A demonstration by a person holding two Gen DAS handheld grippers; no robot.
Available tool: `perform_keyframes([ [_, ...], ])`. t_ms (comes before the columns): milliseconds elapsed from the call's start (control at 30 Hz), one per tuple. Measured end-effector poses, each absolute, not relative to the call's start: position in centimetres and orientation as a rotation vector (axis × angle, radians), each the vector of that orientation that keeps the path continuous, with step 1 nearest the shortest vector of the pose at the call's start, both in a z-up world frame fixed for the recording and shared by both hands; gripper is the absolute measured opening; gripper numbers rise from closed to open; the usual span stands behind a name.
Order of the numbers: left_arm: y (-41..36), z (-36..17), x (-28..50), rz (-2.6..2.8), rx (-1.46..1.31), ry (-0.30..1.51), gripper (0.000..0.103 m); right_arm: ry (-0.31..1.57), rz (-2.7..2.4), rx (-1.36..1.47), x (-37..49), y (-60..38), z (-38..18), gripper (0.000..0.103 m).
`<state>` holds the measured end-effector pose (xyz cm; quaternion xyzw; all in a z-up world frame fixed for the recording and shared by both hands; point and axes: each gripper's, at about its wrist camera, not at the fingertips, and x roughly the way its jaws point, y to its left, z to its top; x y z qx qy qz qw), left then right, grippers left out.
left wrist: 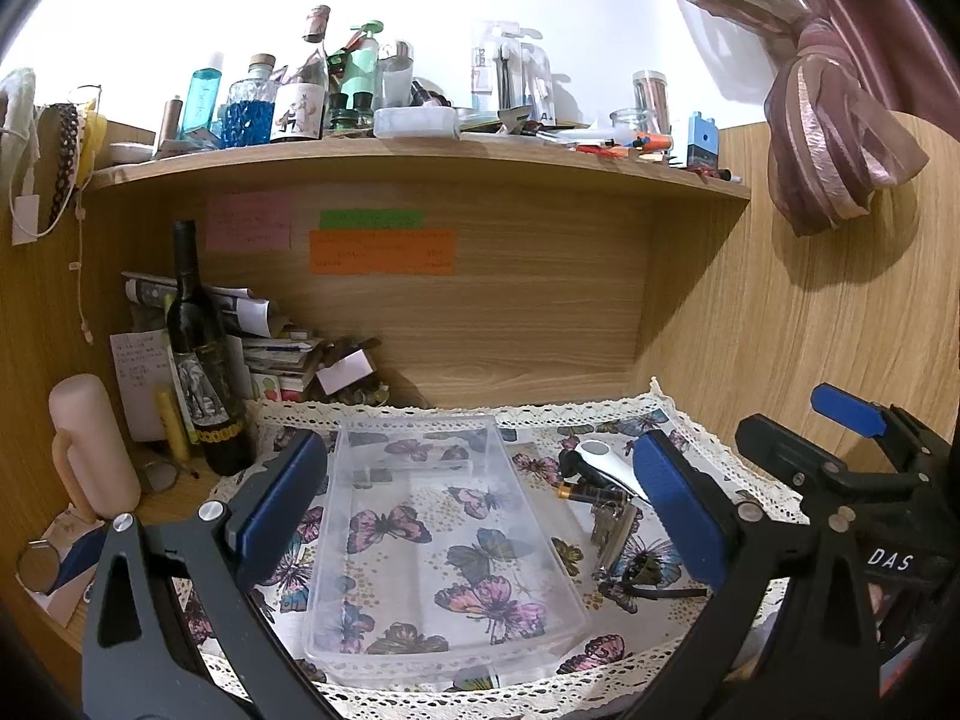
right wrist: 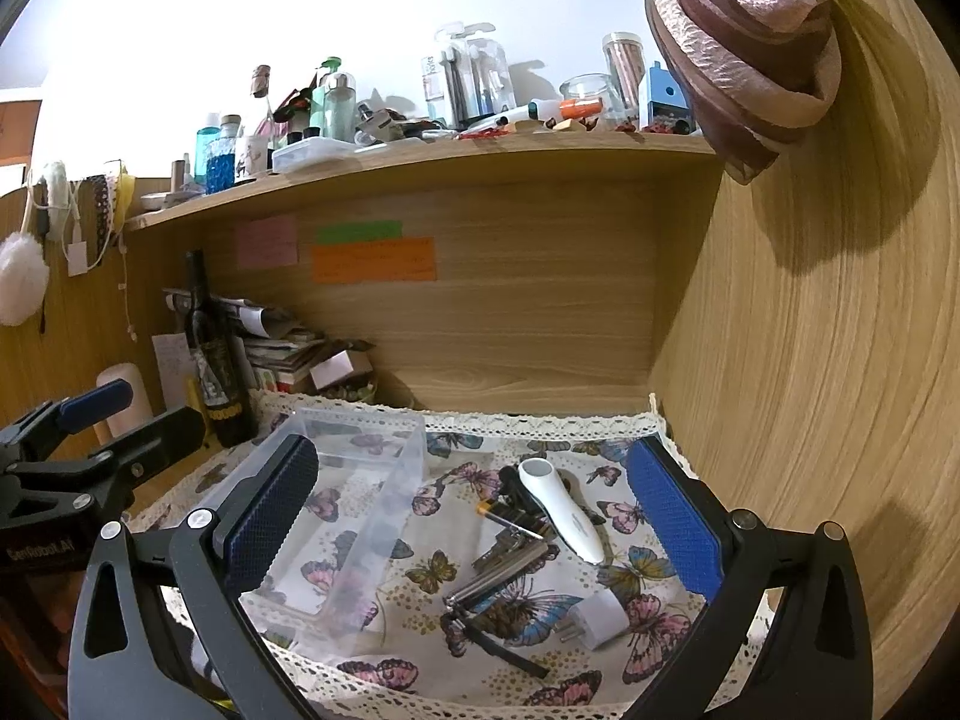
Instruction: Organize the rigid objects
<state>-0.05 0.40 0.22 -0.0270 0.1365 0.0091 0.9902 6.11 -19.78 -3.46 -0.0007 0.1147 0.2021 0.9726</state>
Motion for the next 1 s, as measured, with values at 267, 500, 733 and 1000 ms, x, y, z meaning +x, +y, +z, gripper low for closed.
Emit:
perform_keyframes([
  [267, 0.46, 0.2, -0.06, 0.023, -0.06, 0.273, 0.103, 0.228, 0.409, 0.001, 6.0, -19.92, -3.32, 0.103],
  [500, 0.58, 0.23, -0.11, 0.022, -0.062, 0.272, 0.103, 0.227, 0.409, 0.001, 5.95, -19.87, -3.37, 0.103],
  [733, 0.62, 0.27, -0.09, 0.021, -0.061, 0.271, 0.103, 0.225, 0.41, -0.003, 5.86, -19.82, -3.28, 0.103],
  [1000, 0.56, 0.41, 0.03, 0.022, -0.062, 0.269, 0.103, 0.223, 0.411, -0.008, 5.79, -19.77, -3.25, 0.103],
])
